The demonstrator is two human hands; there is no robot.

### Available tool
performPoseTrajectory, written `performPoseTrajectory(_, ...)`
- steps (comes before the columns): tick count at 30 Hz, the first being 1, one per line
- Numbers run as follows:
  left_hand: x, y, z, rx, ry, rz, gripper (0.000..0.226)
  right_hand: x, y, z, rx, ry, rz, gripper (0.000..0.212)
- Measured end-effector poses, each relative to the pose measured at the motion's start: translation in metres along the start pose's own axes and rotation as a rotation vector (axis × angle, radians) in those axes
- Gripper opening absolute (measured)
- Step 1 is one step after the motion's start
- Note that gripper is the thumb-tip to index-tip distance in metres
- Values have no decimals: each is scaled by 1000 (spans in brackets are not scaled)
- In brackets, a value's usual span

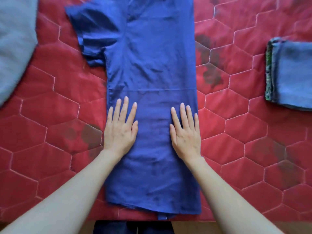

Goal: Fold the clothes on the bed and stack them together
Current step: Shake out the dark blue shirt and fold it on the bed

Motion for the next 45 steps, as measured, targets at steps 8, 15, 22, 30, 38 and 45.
performPoseTrajectory(8, 74, -6, -33, -15, 53, 69, 55, 63, -38, -14, 40, 68, -10, 49)
performPoseTrajectory(15, 217, -16, -41, 48, 27, 62, 54, 238, -68, -19, 39, 92, -57, 51)
performPoseTrajectory(22, 192, -50, -20, 38, 62, -23, 55, 219, -19, -12, -23, 136, 92, 51)
performPoseTrajectory(30, 221, -42, -43, 64, 128, 21, 54, 255, -42, -23, -31, 130, -65, 51)
performPoseTrajectory(38, 309, -59, -34, 111, 75, 80, 55, 347, -41, -20, -66, 29, -43, 54)
performPoseTrajectory(45, 296, -123, -24, 100, 33, -17, 55, 345, -40, -22, -64, 55, 31, 56)
Point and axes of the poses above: each hand's wrist, its own x-axis towards the middle knuckle, its own z-axis out of the palm, y = z × x, the point moved 3 cm from there along x, towards the middle knuckle, and after that the axes turned 15 degrees about x, right-handed, at the moved point
